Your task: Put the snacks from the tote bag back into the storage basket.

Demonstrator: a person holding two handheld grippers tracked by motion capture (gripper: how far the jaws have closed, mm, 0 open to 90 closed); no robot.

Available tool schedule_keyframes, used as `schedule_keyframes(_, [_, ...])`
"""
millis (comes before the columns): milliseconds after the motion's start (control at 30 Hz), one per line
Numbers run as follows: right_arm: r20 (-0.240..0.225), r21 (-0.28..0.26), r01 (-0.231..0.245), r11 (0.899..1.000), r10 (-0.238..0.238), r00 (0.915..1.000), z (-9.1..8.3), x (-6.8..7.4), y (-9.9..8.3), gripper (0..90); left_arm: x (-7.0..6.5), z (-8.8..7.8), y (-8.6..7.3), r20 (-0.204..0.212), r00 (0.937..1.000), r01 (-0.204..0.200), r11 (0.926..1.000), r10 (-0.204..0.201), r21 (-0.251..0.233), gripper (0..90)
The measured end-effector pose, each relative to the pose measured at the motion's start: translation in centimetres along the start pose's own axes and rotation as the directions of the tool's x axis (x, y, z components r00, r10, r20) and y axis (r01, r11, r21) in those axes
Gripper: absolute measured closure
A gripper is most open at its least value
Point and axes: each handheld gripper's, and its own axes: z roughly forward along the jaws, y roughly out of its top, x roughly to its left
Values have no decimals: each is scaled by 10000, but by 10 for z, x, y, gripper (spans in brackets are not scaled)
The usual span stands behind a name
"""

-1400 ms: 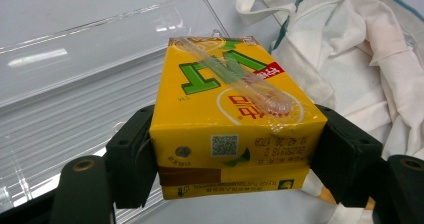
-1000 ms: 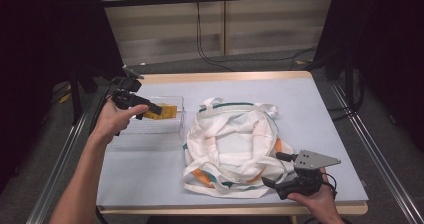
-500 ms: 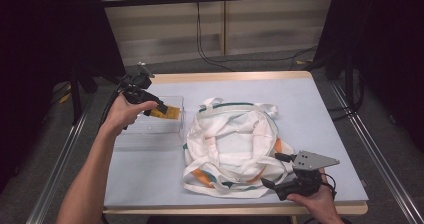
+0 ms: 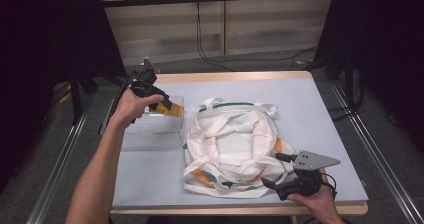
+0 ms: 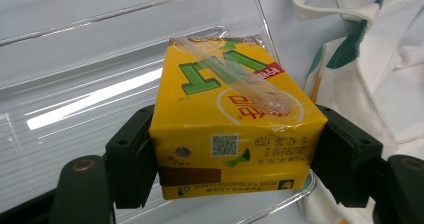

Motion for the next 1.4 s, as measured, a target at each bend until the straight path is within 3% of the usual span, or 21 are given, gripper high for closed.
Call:
schedule_keyframes(67, [8,19,53,10000,-53,10000,0,1,0,88,1,0,3,-72,9997,251,9997,-251,-14,273])
schedule_keyframes(200, [6,-12,34,10000,-34,10000,-1,0,0,88,3,3,6,-319,9987,390,9992,-389,-3,273])
schedule_keyframes(500, [-2,24,51,10000,-51,10000,0,0,0,86,1,5,10,-223,9988,423,9991,-425,-86,272])
schedule_keyframes(733, [49,41,96,9999,-97,9999,0,2,0,85,2,10,16,-185,9966,798,9968,-798,27,273])
schedule_keyframes(867, [31,-68,99,9999,-99,9999,0,2,0,90,1,12,19,-168,9966,802,9967,-801,89,274])
schedule_keyframes(1100, [68,-67,94,9999,-94,9999,-1,2,0,89,1,17,23,-176,9933,1146,9933,-1143,167,275])
schedule_keyframes(1400, [30,-50,72,10000,-72,10000,-1,1,-1,89,0,19,27,-485,9867,1542,9879,-1549,-168,275])
